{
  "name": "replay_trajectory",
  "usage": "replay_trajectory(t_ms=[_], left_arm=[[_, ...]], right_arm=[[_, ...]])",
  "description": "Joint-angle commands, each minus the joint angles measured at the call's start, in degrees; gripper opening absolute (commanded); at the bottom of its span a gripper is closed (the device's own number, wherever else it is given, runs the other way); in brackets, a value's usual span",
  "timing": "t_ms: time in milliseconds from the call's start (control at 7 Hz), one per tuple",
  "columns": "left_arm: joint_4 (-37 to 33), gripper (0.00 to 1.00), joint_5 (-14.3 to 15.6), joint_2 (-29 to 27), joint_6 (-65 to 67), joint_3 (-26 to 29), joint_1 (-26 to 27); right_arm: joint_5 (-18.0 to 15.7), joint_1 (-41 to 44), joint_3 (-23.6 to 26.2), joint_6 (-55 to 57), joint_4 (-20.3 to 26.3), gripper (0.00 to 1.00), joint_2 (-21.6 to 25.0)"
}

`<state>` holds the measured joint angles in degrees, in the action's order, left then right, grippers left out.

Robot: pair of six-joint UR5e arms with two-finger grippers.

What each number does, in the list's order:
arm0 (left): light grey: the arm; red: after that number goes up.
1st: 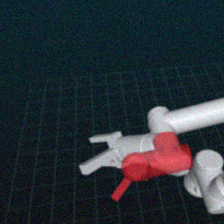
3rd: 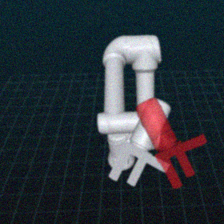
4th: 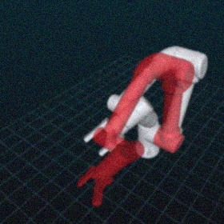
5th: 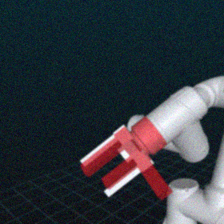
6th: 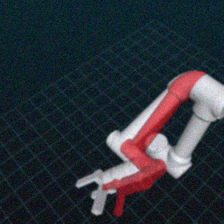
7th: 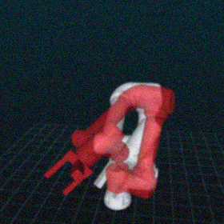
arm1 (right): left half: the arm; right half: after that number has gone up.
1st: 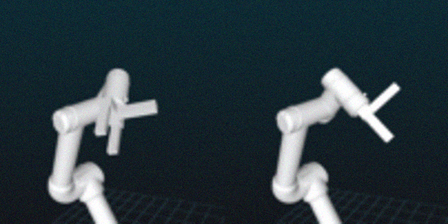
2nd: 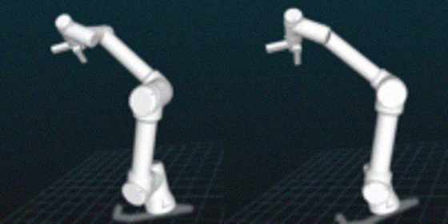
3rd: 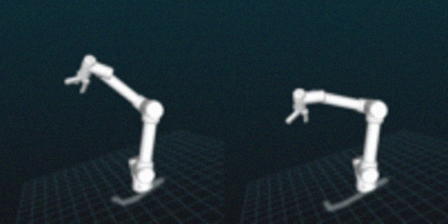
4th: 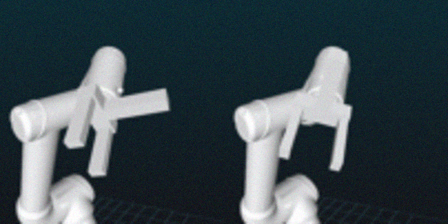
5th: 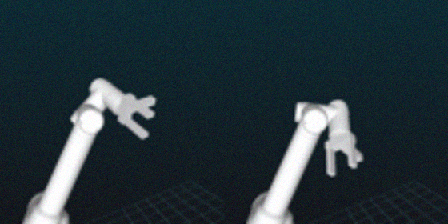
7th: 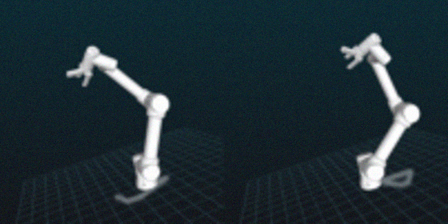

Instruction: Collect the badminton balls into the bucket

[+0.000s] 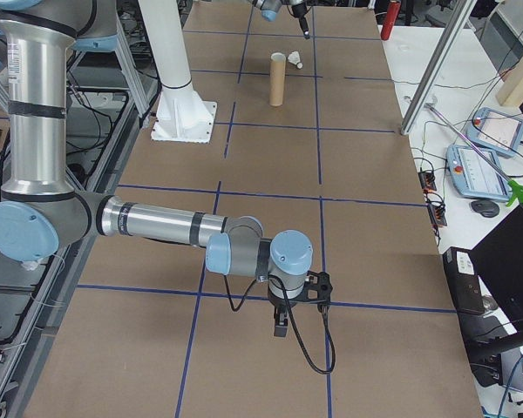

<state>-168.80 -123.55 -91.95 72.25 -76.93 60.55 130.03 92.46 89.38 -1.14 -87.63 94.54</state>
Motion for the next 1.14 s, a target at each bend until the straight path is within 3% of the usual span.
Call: replay_trajectory(t_ms=[0, 143, 286, 571, 714, 857, 1000], left_arm=[[-8.8, 1.0, 4.7, 0.1, 15.4, 1.0, -5.5], [-12.7, 1.0, 7.9, 0.0, 22.3, 2.6, -8.6], [-13.8, 1.0, 8.8, 0.1, 24.2, 3.1, -10.0], [-13.8, 1.0, 8.7, 0.1, 31.6, 3.2, -10.9], [-13.9, 0.95, 8.8, 0.1, 32.7, 2.8, -11.1], [-14.1, 0.62, 8.9, 0.1, 34.4, 2.8, -11.1], [-14.1, 0.2, 8.7, 0.1, 34.5, 2.8, -11.1]], right_arm=[[0.0, 0.0, 0.0, 0.0, 0.0, 1.0, -0.1], [0.0, 0.0, 0.1, 0.0, 0.0, 1.0, 0.0], [0.0, 0.0, 0.0, 0.0, 0.0, 1.0, -0.1], [0.0, 0.0, 0.1, 0.0, 0.0, 1.0, -0.1], [0.0, 0.0, 0.0, 0.0, 0.0, 1.0, -0.1], [0.0, 0.0, 0.0, 0.0, 0.0, 1.0, -0.1], [0.1, 0.0, 0.0, 0.0, 0.0, 1.0, -0.1]])
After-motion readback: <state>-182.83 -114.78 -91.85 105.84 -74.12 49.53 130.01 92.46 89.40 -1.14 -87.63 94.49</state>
